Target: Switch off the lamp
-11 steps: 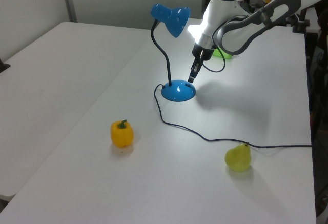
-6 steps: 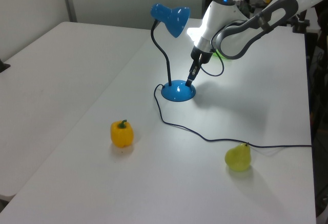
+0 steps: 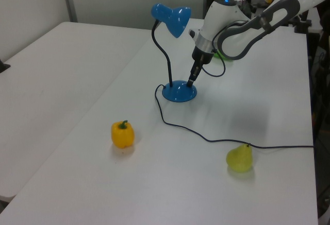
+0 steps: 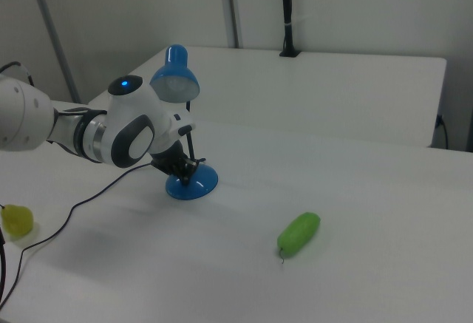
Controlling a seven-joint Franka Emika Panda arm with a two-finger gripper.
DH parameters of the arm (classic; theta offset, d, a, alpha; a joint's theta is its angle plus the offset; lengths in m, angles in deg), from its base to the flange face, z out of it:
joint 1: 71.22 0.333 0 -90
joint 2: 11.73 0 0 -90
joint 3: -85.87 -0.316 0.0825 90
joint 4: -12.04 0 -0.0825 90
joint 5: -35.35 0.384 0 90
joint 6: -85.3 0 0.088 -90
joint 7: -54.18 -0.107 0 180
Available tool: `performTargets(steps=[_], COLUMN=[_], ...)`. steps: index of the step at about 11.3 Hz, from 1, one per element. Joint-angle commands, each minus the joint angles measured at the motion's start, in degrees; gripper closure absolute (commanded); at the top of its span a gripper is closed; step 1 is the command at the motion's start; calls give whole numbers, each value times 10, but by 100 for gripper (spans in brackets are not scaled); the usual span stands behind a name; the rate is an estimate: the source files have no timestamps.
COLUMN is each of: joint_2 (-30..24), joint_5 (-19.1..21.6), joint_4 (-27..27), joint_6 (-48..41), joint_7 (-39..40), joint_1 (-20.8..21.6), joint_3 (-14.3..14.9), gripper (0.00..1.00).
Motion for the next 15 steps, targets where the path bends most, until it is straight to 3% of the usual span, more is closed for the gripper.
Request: performTargets(steps=[1,8,14,15], joint_2=[-1,-23,-136,-164], joint_5=[-18,-26,-26,-26], joint_4=[38,52,47,43], joint_6=[12,-5,-241,-297], joint_7=[-11,-13,-13,-13], joint_1=[4,-2,-2,-3], joint_3=[-4,-6,-6,-5], gripper=[100,100,98,86])
